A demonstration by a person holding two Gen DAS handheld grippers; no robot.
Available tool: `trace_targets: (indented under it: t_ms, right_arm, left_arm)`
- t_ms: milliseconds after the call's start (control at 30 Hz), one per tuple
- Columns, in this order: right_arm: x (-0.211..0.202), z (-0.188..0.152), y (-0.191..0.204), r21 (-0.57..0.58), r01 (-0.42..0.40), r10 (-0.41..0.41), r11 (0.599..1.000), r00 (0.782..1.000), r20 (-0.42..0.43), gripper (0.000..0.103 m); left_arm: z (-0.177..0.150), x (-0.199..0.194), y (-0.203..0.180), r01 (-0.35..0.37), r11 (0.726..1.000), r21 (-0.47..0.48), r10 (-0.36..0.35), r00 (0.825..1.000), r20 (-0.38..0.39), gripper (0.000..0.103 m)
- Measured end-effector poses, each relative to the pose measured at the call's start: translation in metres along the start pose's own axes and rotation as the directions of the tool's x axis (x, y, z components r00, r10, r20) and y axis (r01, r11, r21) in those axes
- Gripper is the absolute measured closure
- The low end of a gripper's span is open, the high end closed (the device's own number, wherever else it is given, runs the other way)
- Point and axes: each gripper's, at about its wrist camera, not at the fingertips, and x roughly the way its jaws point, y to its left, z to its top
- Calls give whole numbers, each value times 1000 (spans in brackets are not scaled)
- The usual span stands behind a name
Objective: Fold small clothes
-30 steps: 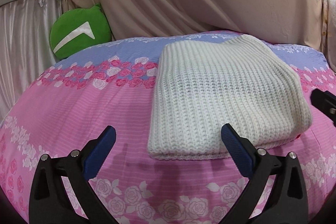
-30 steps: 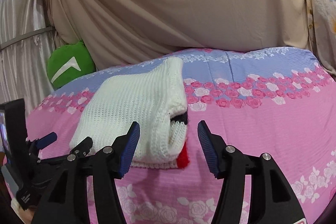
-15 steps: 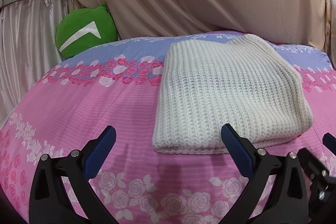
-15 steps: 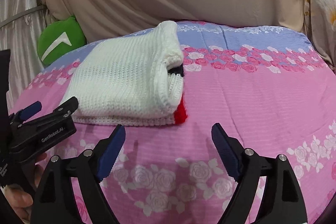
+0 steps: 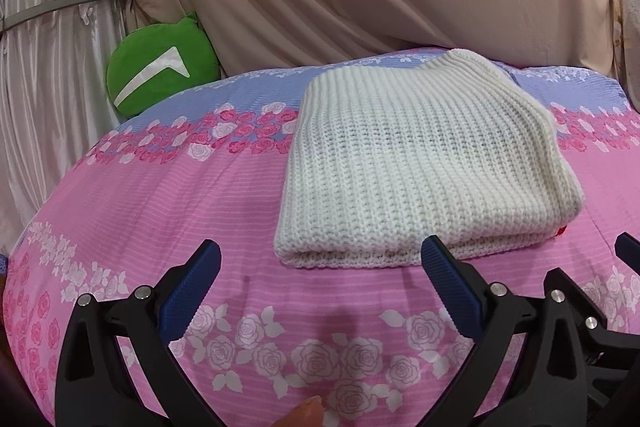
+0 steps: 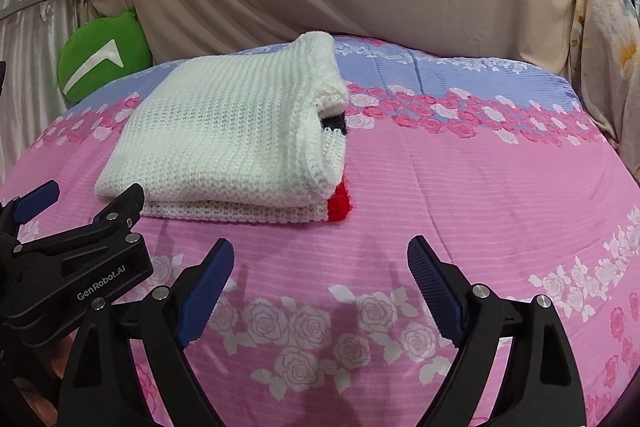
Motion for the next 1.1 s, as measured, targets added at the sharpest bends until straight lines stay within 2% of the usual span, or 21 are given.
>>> trace_targets:
  t_ms: [1100]
  right_arm:
    - [2,0,0,-2,15,-15,1000,1000,-3,17]
  left_arm:
    - [-1,1,-1,-14,1000,8,14,1000,-8,5]
